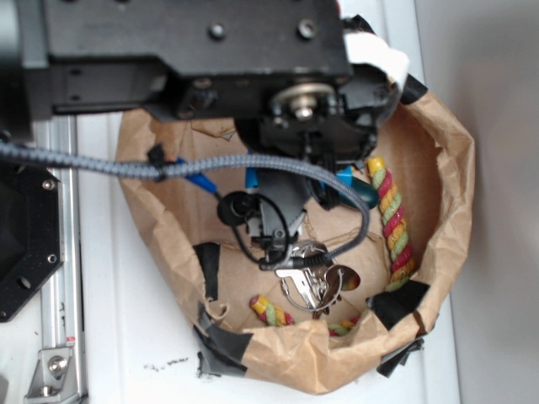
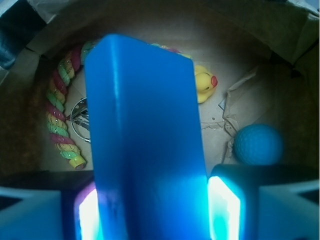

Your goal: Grab the blue block.

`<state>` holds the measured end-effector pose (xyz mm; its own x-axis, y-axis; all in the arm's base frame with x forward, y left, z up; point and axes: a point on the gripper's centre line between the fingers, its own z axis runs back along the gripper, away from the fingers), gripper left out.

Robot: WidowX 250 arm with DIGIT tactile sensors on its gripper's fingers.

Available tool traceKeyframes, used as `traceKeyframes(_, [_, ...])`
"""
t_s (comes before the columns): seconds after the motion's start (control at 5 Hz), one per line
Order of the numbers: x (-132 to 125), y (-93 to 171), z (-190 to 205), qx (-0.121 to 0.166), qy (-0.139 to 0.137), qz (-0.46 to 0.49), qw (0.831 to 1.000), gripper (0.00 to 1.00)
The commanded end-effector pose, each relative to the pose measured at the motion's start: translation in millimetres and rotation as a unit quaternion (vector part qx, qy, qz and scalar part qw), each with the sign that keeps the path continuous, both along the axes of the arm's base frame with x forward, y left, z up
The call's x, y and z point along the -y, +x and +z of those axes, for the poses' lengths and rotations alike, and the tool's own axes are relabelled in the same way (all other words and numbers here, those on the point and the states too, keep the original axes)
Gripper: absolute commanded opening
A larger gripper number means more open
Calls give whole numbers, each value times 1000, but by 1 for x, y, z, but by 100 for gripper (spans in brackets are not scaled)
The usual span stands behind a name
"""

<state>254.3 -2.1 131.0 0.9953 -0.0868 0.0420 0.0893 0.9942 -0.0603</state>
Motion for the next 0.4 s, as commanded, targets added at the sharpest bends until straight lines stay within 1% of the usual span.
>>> traceKeyframes(0.0, [2, 2, 6, 19, 6, 8, 1000, 0])
traceKeyframes(0.2, [1, 2, 5, 19, 6, 9, 1000, 0])
